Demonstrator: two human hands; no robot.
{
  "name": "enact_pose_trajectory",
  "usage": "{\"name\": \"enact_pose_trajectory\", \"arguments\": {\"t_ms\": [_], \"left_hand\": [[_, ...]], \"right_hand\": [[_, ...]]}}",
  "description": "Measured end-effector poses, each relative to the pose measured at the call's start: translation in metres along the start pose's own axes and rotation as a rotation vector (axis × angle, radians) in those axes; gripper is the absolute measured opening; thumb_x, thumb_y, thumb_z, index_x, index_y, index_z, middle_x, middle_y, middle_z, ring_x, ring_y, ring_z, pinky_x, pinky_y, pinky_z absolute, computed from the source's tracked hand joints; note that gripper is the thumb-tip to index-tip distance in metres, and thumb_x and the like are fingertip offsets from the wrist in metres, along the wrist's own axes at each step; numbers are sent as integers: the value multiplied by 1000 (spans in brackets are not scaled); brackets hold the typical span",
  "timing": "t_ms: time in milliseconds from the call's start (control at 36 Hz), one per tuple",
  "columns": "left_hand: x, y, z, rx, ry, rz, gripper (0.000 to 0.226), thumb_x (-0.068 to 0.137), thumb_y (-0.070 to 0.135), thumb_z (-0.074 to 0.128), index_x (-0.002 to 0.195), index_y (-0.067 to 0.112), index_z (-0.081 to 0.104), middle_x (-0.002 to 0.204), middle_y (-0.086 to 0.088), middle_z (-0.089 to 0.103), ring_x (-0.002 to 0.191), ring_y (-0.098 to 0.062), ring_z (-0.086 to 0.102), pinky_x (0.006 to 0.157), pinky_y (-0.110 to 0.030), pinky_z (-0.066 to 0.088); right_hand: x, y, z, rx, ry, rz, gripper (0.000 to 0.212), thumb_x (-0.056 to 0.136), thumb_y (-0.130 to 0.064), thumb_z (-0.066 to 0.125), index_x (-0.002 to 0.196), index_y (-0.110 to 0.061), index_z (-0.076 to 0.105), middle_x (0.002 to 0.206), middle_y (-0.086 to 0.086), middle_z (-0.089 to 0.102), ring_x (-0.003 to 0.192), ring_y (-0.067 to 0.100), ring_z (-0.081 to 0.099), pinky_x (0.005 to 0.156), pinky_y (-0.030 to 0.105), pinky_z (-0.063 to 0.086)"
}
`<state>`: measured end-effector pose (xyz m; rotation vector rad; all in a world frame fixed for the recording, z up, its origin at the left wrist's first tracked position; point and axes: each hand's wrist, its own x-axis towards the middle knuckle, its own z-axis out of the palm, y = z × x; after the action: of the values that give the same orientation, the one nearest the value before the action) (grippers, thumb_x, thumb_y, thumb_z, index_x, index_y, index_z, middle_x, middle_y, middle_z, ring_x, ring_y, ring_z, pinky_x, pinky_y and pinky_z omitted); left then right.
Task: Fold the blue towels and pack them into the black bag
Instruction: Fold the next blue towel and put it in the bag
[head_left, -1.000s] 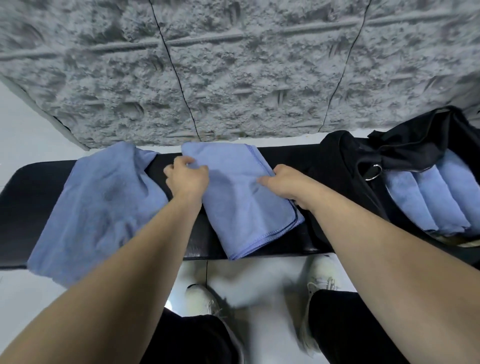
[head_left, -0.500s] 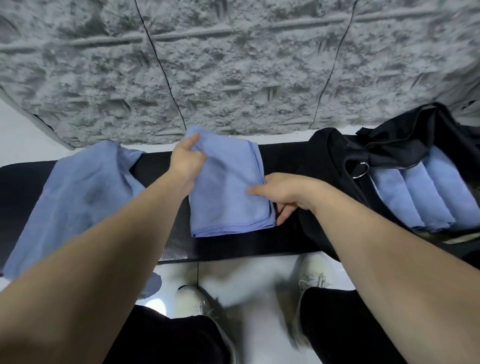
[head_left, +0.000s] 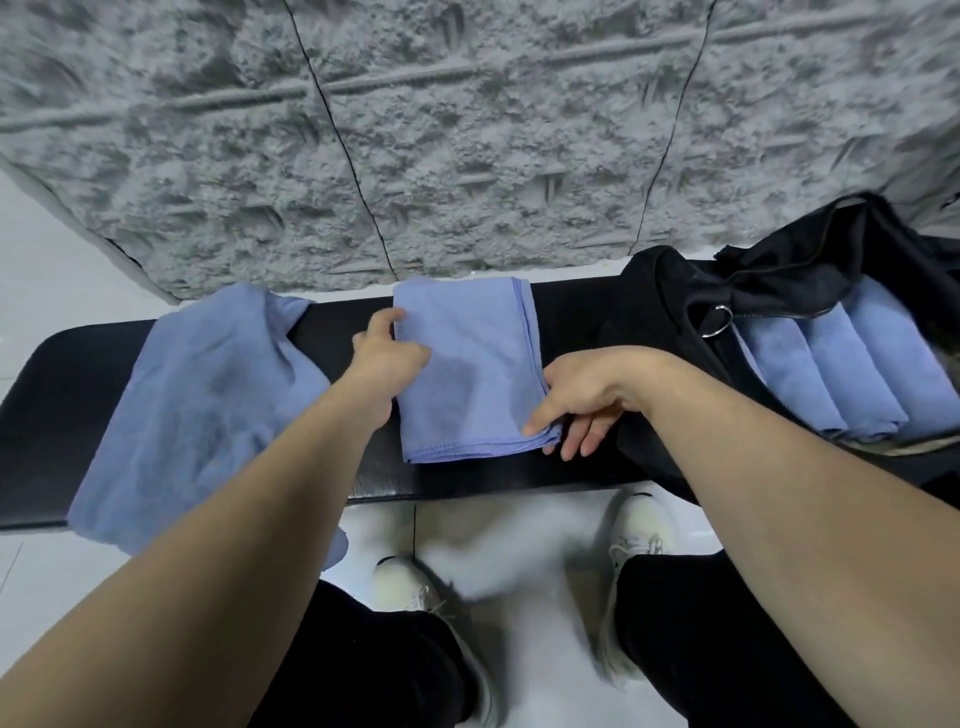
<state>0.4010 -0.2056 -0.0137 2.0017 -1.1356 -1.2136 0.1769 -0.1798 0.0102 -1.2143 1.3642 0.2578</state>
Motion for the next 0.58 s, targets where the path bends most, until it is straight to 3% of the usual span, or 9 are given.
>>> {"name": "enact_pose_trajectory", "arguments": {"t_ms": [83, 167, 250, 306, 389, 444, 500, 583], "left_hand": [[-15, -7, -3, 84, 0, 45, 57, 94, 4, 53, 142, 33, 42, 142, -5, 31, 75, -14, 49, 56, -30, 41], [-30, -16, -6, 141, 83, 128, 46, 94, 9, 60, 137, 24, 49, 139, -9, 31, 71, -2, 40, 69, -26, 40], [-43, -24, -8, 251, 92, 218, 42, 92, 16, 66, 131, 20, 52, 132, -5, 29, 75, -11, 45, 75, -19, 36], [-50, -26, -11, 322, 111, 284, 34, 89, 17, 67, 121, 20, 55, 122, -1, 29, 78, -18, 51, 76, -22, 39], [-60, -27, -13, 388, 108, 382, 16, 87, 13, 64, 92, 27, 58, 111, 0, 43, 76, -16, 54, 74, -26, 44], [-67, -27, -10, 432, 46, 450, 25, 84, 11, 65, 76, 33, 57, 94, 3, 55, 78, -15, 57, 76, -26, 47], [-78, -27, -6, 504, -80, 533, 24, 81, 10, 66, 75, 32, 59, 84, 6, 60, 79, -16, 59, 78, -27, 48], [-89, -30, 1, 690, -203, 641, 12, 80, 16, 69, 90, 24, 68, 93, 4, 59, 93, -21, 59, 86, -34, 47]], "right_hand": [[-4, 5, 6, -39, 81, 52, 39, 91, -32, 71, 110, 2, 62, 66, 8, 71, 53, 16, 68, 46, 23, 53], [-12, 8, 13, -92, 154, 102, 42, 90, -45, 68, 86, -4, 62, 53, 3, 63, 41, 12, 57, 41, 18, 44], [-21, 10, 19, -148, 252, 96, 47, 85, -53, 69, 71, -10, 56, 50, 1, 49, 35, 13, 41, 40, 17, 34], [-26, 11, 20, -291, 387, 25, 48, 83, -53, 69, 67, -11, 52, 56, 3, 52, 42, 17, 45, 43, 20, 35], [-32, 9, 25, -316, 573, -170, 32, 84, -42, 70, 76, -18, 49, 73, -2, 55, 68, 20, 54, 55, 30, 39], [-36, 7, 33, -295, 641, -283, 22, 84, -38, 68, 87, -23, 52, 79, -4, 59, 77, 20, 59, 65, 33, 46], [-37, 7, 44, -402, 656, -387, 20, 86, -37, 65, 100, -27, 57, 87, -4, 62, 85, 19, 61, 75, 33, 49], [-32, 6, 60, -629, 637, -574, 25, 88, -32, 64, 112, -26, 60, 100, -3, 57, 102, 19, 52, 85, 31, 42]]}}
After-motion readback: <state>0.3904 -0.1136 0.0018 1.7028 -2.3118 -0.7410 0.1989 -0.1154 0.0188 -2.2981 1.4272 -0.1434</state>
